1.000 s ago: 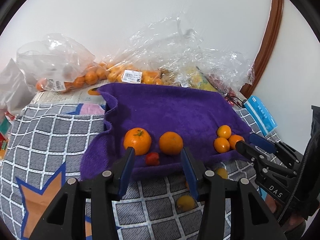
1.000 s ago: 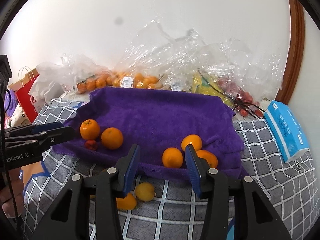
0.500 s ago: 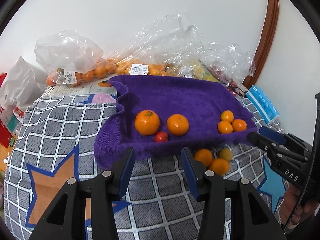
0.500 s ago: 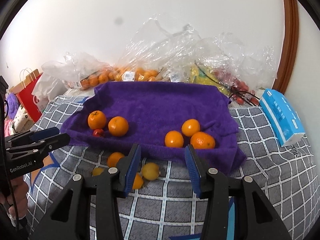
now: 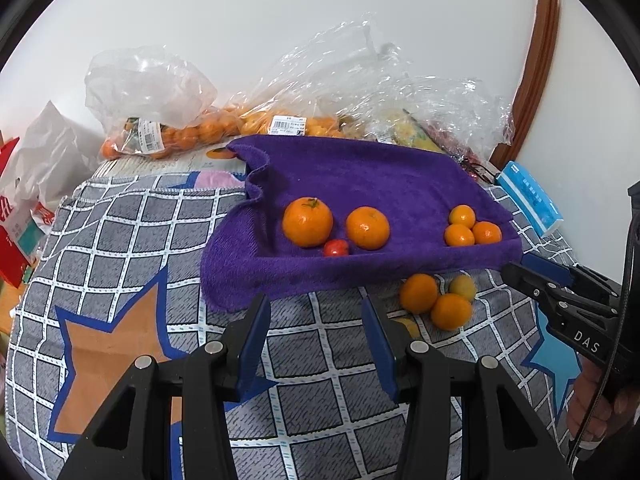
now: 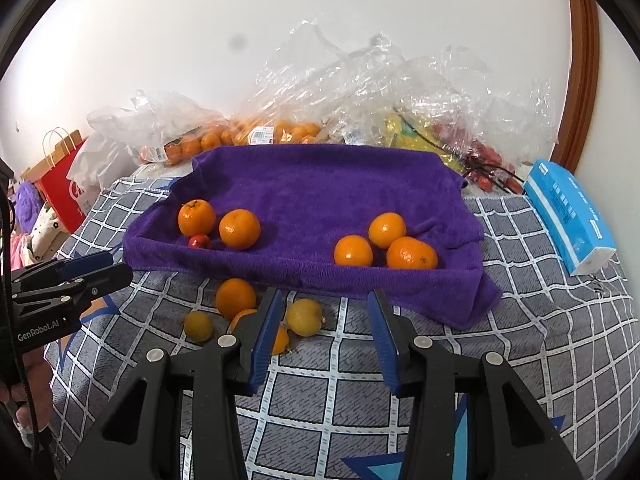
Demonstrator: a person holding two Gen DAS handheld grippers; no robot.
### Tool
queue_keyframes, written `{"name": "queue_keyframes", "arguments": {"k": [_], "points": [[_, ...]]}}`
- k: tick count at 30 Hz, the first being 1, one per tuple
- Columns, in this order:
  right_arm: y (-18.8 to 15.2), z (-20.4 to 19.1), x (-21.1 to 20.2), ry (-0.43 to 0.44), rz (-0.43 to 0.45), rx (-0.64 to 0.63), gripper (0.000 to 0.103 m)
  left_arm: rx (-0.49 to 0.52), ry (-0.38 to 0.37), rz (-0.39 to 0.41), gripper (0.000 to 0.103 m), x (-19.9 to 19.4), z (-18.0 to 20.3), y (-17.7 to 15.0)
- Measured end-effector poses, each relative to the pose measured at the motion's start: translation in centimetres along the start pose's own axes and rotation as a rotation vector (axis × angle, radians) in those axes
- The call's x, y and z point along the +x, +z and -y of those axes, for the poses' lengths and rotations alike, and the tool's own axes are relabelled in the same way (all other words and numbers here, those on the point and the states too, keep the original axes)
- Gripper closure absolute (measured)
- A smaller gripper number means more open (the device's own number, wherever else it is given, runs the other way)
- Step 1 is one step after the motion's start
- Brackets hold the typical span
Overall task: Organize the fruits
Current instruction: 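Withdraw both tools back from the towel, then close the right tool on the small yellow-green fruit on the cover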
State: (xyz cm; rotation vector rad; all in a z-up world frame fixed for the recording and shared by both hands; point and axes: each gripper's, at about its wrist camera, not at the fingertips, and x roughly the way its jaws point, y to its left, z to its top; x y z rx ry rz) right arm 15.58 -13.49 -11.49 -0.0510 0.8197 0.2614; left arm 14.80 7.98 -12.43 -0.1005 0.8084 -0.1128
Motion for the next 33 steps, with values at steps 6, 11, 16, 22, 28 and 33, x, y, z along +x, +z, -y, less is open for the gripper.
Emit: {"name": "queue_keyframes", "arguments": {"k": [6,11,16,22,28,33], "points": [[-0.3,-0.3,1.0,0.016,-0.022,-0.005,0.059,-0.025,-0.010,-0.008,0.058,0.3,-0.7,-0.2],[-0.7,-0.7,1.8,0.029,-0.039,-0.014,0.059,-0.037,-0.011,-0.020,0.058,0.7,-1.2,-0.4],[-0.9,-0.9,2.1,0.041,-0.050,-0.014,0.059,-0.053,-0.014,-0.030,0.058,1.0,-1.5,-0.6],[-1.0,-1.3,2.4,0.050,-0.051,-0.028,0.059,-0.055,-0.014,-0.027,0.058,1.0,-1.6,-0.6],[-0.9,-1.0,3.4,0.020,-0.064,-0.013,0.065,-0.056,-0.009,-0.031,0.058,1.1,-1.7,-0.6],[-0.8,-0.7,4.2,0.016,-0.083,-0.007,0.069,-0.057,-0.009,-0.032,0.058,1.4,-1.7,-0.4]]}}
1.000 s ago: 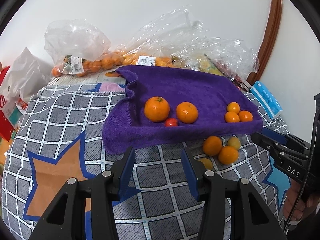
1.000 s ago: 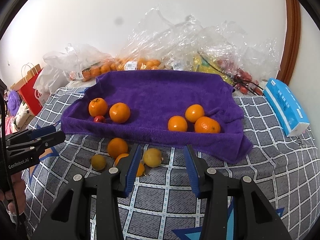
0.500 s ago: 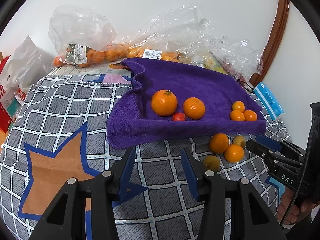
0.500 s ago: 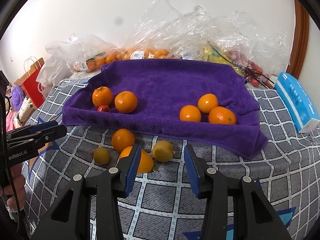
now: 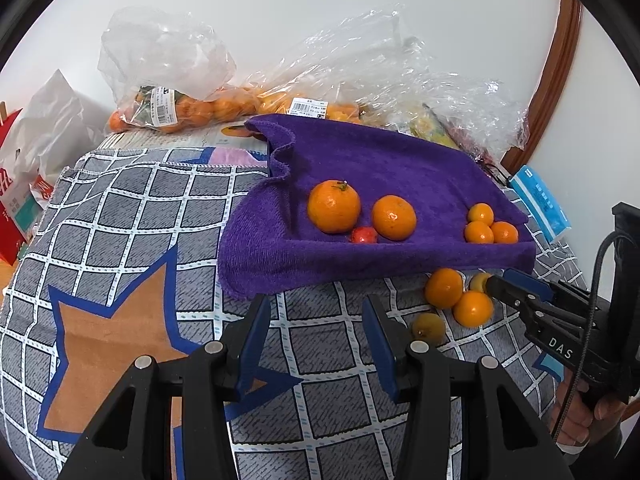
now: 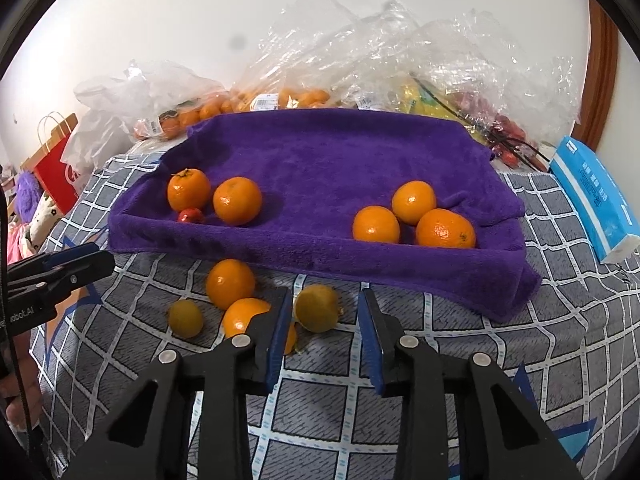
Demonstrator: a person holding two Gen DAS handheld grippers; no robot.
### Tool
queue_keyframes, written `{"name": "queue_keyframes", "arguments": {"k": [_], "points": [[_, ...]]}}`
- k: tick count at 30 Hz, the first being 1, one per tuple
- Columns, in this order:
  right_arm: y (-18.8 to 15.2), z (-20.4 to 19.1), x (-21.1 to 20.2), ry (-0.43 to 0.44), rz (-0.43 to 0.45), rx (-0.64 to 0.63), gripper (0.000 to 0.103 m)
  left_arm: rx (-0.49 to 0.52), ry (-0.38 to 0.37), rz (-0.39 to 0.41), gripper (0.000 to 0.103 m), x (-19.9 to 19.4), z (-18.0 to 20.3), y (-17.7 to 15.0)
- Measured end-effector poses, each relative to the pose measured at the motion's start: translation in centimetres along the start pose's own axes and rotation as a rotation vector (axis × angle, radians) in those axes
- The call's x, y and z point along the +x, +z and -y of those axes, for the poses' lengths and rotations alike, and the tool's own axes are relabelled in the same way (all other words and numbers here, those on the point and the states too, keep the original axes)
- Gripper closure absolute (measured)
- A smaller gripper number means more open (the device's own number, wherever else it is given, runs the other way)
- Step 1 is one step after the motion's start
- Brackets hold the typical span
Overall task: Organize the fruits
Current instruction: 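Close the right tool on the small yellow-green fruit on the cover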
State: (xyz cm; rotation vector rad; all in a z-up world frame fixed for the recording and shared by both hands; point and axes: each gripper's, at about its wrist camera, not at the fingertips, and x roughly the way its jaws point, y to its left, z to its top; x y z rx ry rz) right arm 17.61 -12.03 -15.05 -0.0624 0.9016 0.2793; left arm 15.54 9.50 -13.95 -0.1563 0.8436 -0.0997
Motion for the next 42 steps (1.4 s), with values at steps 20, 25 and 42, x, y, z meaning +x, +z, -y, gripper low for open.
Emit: {"name": "queue_keyframes", "arguments": {"k": [20,25,42], "points": [[0.6,-0.3,2.4,0.103,-0.063,0.013,0.077,0.027,-0.005,-0.005,0.058,0.3,1.2,0.3],[0.2,-0.1,1.3,0.060,-0.028,0.012,0.076,0.043,-0.018,-0.005,0.058,0.0,1.7,0.1],[-1.7,4.2,-2.4,0.004,0.032,0.071,0.076,0.123,-0.091,-0.063,0.058,1.4,6.3,-0.9]]}}
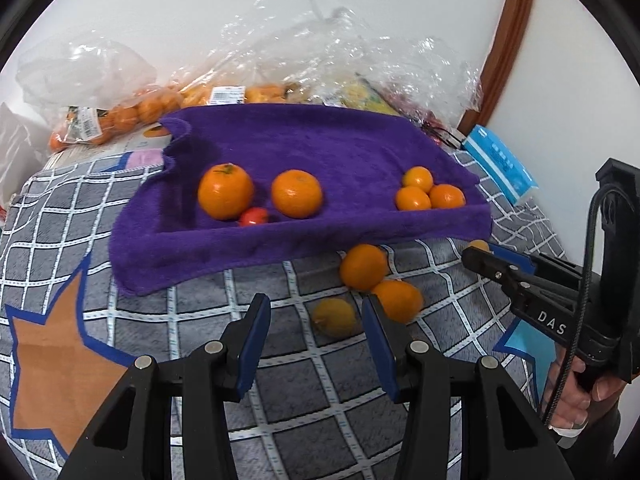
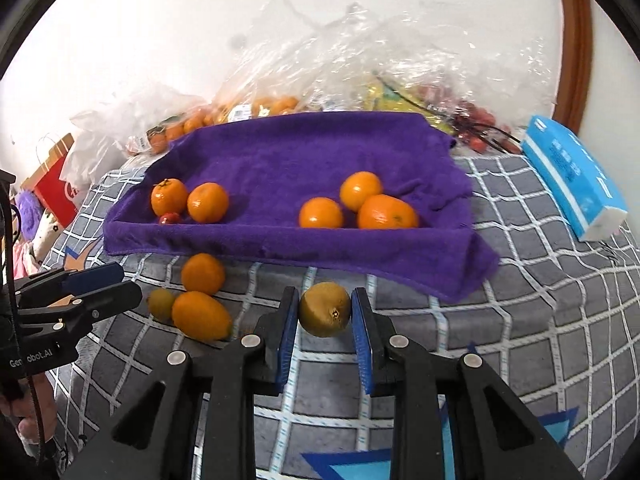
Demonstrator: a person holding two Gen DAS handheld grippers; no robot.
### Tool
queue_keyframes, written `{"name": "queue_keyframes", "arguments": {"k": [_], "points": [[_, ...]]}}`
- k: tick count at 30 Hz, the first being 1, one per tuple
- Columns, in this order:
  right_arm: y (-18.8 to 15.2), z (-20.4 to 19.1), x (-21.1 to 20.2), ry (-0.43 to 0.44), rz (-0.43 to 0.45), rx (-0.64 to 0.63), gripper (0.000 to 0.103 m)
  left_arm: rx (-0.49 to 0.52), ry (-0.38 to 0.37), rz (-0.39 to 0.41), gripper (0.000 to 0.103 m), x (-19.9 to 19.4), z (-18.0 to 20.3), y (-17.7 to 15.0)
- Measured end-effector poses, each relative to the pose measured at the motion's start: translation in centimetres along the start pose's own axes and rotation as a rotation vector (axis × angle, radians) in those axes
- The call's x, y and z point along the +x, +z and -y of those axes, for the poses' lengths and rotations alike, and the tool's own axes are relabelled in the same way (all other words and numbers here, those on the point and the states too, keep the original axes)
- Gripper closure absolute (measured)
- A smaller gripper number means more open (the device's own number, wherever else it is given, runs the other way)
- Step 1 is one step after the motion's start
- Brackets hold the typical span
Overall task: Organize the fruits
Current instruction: 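Close the right tool on the small yellow-green fruit on the cover, then carry the yellow-green fruit with the right tool onto the purple towel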
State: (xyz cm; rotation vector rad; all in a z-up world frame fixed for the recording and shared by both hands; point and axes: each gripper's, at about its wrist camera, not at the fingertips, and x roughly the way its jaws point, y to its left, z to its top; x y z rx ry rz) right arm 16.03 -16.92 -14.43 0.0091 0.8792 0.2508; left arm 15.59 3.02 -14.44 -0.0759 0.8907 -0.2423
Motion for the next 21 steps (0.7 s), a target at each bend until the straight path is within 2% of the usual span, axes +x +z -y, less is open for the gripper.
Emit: {"name": "queue_keyframes", "arguments": {"k": [9,15,21], "points": [[-0.9,1.4,-0.2,-0.016,-0.008,0.013,0.076,0.013,0.002,-0.055,0.058,1.7,1.2,-0.3],[-1.6,1.8,0.5,-0.010,-0.038,0.017,0.076,0.012,0.009,-0.063,0.059,2.0,1.4,-0.5],[-1.7,1.4,0.9,-0.006,-0.053,-0.004,0.076,0.011,0.022,-0.075,0.067,2.6,1.4,-0.7]]}}
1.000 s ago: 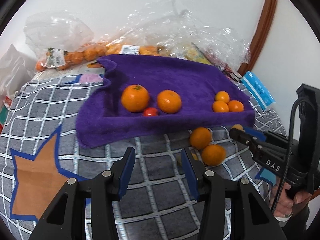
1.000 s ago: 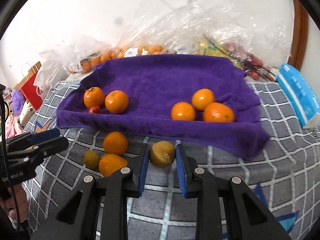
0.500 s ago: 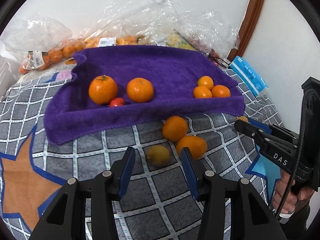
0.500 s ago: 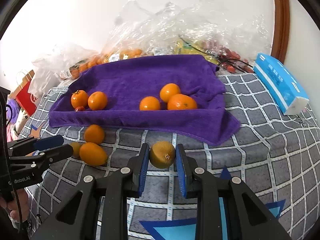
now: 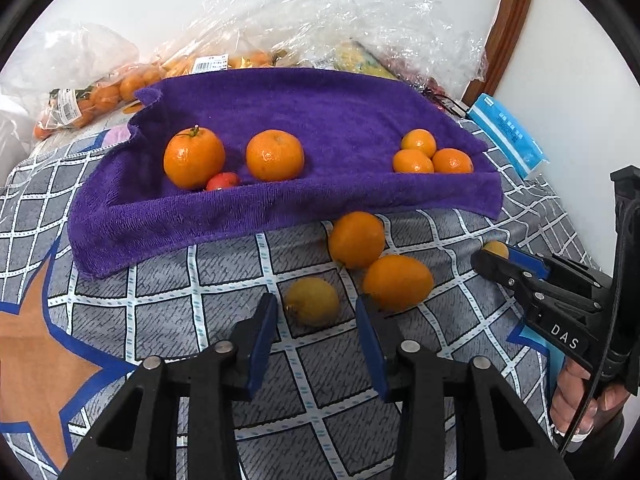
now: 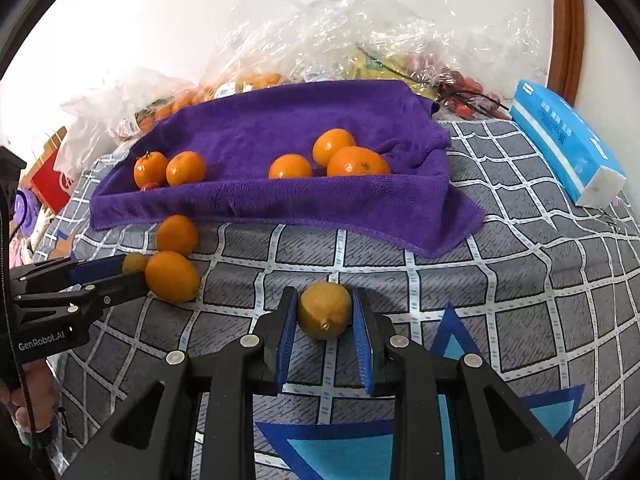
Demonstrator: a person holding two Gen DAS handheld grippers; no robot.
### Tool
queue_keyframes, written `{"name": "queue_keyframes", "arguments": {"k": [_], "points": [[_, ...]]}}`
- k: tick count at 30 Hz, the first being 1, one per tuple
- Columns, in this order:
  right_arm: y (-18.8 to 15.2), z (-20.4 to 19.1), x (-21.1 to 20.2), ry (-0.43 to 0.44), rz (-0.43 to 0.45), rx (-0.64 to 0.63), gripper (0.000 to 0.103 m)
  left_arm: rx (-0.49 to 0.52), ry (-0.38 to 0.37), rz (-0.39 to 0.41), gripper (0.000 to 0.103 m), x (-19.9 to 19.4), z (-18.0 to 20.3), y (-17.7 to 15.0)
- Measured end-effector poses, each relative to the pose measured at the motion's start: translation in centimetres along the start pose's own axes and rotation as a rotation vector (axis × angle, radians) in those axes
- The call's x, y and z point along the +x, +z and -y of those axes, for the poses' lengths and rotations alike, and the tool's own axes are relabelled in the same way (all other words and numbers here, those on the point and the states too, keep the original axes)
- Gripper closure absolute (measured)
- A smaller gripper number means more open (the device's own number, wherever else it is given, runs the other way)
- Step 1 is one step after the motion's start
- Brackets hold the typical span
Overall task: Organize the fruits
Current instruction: 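Carry the yellow-green fruit with the right tool onto the purple towel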
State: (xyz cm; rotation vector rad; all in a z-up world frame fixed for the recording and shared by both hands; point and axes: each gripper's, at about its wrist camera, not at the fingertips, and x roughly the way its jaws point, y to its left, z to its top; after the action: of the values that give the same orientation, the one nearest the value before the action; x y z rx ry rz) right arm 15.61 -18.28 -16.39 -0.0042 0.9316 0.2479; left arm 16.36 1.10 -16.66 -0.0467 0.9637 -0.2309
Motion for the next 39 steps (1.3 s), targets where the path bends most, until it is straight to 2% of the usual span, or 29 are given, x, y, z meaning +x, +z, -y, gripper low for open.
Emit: {"name": "queue_keyframes", "arguments": {"k": [3,5,14,26,39], "points": [[-0.1,-0.2,0.0,-0.008,0.006,-0.012,0.076,-0.001,-0.003,0.000,0.076,0.0,0.0,-0.1],[-0.2,-0.2,0.0,-0.008,0.007,-0.011,0.076,-0.002,-0.003,0.003,0.078,0.1,0.0,-0.1],[0.1,-0.5,-1.0,-0.012,0.028,-0.017,0.076,-0.016,-0.001,0.025,0.078,-0.6,-0.3,0.0],[1.9,-1.7,-3.8,-0.028,0.084,-0.039,0.076,-0.020,0.036,0.090,0.078,-4.0,-0.7,0.7],[6.5,-4.1,-5.1,-0.028,0.134,-0.038,0.076,-0.045,0.074,0.162,0.078,-7.6,-2.4,4.7]]}}
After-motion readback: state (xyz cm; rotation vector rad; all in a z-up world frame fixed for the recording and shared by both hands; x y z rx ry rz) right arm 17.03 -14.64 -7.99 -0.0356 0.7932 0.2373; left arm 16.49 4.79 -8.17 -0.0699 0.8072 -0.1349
